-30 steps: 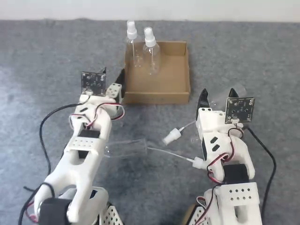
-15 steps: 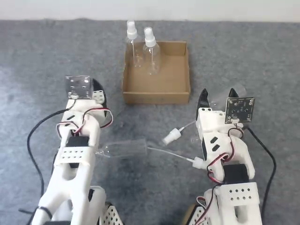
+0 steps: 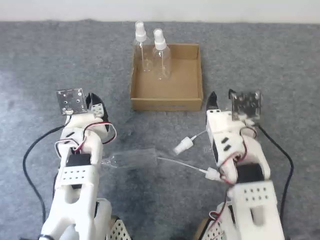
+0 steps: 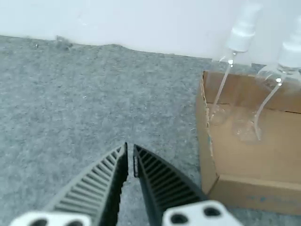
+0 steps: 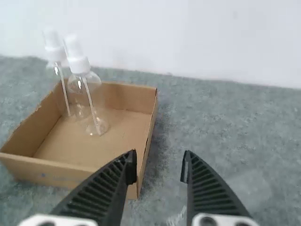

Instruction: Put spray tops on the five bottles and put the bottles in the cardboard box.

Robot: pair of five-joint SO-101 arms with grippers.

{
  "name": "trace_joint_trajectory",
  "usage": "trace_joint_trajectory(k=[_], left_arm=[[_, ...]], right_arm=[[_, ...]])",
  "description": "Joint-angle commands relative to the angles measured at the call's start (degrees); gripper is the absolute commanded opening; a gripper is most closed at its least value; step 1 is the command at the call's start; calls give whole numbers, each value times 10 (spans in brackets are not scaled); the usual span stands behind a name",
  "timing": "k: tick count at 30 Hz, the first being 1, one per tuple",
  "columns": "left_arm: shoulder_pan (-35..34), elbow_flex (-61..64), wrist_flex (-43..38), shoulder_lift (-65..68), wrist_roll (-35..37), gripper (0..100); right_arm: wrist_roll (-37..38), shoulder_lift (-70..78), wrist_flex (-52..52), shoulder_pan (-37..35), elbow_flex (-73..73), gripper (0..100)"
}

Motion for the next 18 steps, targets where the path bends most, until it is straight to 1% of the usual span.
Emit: trace_joint_trajectory(k=[1,6,10,12,18], left_arm=[[-2,4,0,-43,4,13],[-2,24,0,-80,4,14],[-5,34,1,-102,4,15],[-22,36,1,-110,4,15],[-33,37,1,-119,4,15]], right_arm=[[8,144,-12,-7,-96,139],[8,259,-12,-7,-155,138],[10,327,-12,-6,-197,69],[20,354,-12,-2,-214,45],[33,436,-13,21,-269,34]])
